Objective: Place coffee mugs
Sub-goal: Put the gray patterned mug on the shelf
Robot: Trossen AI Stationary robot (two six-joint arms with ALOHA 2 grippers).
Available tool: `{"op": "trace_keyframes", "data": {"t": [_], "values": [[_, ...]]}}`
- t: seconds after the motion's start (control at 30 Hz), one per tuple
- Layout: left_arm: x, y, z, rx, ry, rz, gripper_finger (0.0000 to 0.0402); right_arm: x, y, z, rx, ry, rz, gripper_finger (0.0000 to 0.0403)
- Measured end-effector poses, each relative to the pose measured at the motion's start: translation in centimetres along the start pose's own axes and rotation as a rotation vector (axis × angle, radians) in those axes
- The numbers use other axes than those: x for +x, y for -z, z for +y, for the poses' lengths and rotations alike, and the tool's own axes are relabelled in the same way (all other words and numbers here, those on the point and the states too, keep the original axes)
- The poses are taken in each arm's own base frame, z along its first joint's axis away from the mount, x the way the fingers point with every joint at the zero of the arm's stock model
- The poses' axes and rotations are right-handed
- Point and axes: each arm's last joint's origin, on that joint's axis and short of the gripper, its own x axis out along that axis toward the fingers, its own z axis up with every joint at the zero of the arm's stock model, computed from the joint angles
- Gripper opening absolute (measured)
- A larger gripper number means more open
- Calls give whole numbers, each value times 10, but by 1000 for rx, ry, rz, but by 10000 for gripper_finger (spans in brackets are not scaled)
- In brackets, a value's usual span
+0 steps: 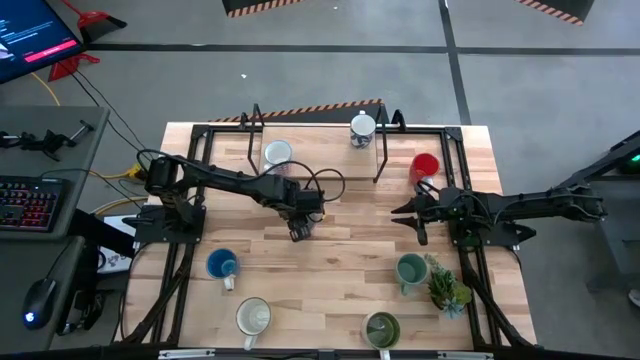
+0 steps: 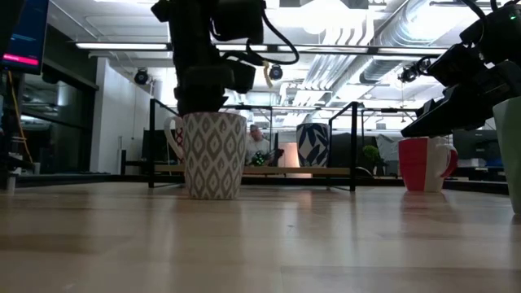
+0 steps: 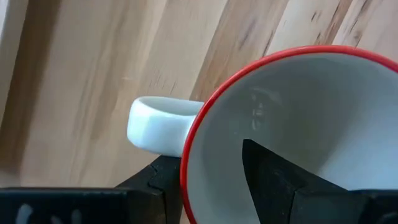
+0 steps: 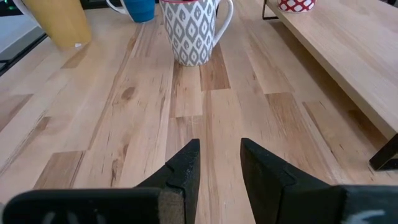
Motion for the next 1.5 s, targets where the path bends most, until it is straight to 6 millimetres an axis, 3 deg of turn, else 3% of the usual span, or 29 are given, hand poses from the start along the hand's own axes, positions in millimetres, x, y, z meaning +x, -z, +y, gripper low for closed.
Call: {"op": "trace_keyframes", "data": {"t": [1.13,1.27,1.5], "values": [[-1,-12,-4,101,39,-122,116,0,0,0,0,0,1,96],[-1,-12,-4,107,39,-122,92,0,0,0,-1,0,1,96],[-2,-12,-4,158,44,-124,13,0,0,0,0,1,1,96]]}}
